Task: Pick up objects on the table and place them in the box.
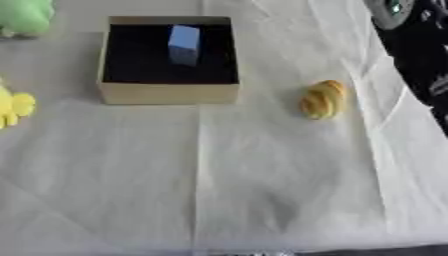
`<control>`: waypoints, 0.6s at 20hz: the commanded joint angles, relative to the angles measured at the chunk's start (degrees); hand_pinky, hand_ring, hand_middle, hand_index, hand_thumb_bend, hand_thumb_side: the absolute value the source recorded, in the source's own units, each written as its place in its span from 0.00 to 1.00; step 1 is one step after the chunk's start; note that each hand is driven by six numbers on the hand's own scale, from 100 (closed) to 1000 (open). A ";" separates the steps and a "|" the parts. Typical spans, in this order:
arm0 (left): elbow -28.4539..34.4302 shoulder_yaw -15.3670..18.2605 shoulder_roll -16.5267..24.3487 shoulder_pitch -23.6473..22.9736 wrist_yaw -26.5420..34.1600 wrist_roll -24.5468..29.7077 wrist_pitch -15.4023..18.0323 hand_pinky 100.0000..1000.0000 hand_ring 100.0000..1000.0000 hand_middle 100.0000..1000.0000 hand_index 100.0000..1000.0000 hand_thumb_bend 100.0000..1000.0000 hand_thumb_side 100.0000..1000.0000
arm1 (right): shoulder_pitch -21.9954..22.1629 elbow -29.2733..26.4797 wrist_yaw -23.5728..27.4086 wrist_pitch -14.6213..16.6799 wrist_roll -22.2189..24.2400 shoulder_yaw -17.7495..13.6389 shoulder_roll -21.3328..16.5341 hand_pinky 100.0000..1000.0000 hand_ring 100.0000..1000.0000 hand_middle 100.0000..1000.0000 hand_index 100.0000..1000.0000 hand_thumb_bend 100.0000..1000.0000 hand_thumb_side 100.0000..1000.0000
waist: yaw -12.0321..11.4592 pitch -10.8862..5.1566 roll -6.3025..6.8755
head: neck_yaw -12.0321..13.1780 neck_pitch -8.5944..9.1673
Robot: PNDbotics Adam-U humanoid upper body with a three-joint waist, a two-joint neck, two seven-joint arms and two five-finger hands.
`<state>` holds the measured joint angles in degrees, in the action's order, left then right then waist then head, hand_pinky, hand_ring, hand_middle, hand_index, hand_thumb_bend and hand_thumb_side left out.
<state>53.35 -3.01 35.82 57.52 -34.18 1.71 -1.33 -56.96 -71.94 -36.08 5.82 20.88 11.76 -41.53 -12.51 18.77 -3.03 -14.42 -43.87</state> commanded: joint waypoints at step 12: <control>0.53 0.18 1.66 1.08 -0.51 -0.11 0.16 0.81 0.91 0.89 0.93 0.57 0.44 | 0.96 -20.09 12.02 -1.26 11.90 10.18 -3.46 0.68 0.62 0.49 0.61 0.03 0.00 | -0.73 -3.27 -0.75 | 0.53 -0.24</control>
<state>53.34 -3.03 35.82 57.49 -34.57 1.73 -1.27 -55.23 -90.61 -24.52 4.50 32.20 21.75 -43.15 -13.18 17.83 -3.20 -13.78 -43.87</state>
